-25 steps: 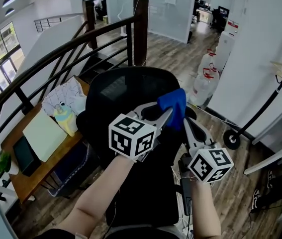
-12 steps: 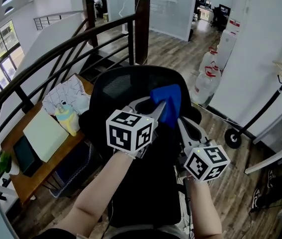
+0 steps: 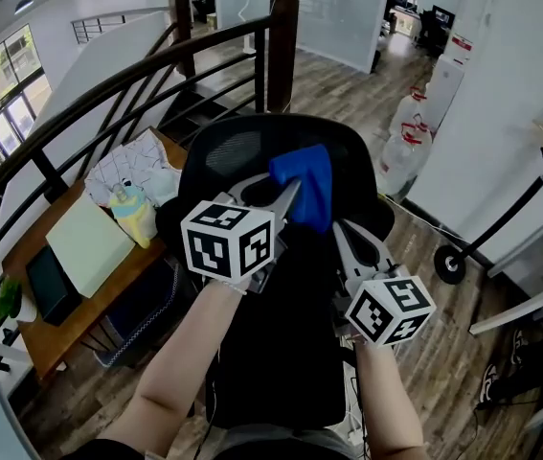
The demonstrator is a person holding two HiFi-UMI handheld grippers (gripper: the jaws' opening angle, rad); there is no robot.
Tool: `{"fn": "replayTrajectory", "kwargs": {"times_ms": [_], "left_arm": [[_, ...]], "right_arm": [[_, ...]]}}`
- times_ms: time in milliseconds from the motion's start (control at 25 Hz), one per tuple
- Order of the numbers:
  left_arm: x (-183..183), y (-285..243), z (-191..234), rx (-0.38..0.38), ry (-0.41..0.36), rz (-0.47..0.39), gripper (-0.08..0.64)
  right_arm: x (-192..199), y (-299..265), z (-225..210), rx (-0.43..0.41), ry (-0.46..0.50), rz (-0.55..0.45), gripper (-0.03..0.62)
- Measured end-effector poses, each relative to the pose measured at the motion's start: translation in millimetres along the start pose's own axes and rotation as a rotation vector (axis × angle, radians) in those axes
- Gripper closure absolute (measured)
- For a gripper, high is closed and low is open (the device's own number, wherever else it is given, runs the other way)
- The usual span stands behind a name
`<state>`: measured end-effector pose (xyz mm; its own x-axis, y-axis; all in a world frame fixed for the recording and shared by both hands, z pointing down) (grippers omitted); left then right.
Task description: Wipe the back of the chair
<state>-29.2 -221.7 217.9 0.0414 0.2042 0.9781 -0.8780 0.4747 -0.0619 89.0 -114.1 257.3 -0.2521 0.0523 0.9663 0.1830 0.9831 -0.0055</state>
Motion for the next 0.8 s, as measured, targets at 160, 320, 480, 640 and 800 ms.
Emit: {"fn": "replayTrajectory", "kwargs": {"times_ms": [160,320,480,640,800], "left_arm": [[-1,14,9,-0.052,-0.002,-0.010,0.465],[-3,30,20,-0.106,0.003,-0.026,0.465],[-2,48,31,-0.164,0.009,-0.042,0.465],[0,66,40,-0.218,0.017,-0.051,0.465],[-1,85,48,-0.257,0.024,-0.054,0.465]], "right_arm": [[0,-1,7,-0.025,-0.003,0.004,0.561],[1,-2,13,-0.055,0.004,0.018,0.561],[3,-3,19,-0.083,0.010,0.031,0.561],[4,-4,27,-0.113,0.013,0.038,0.561],[4,-8,40,-0.147,0.025,0.043,0.561]]}}
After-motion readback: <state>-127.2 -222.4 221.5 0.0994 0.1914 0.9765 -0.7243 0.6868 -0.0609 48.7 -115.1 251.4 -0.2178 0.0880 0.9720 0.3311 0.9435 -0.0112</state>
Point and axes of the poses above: the fingertips, and each gripper's own axes: y backward along the fingers, z to its left, x out of its underside, the point moved 6 cm from there along y, backward along the fingers, and after that the axes turned 4 degrees about x, right-handed, at the moved point
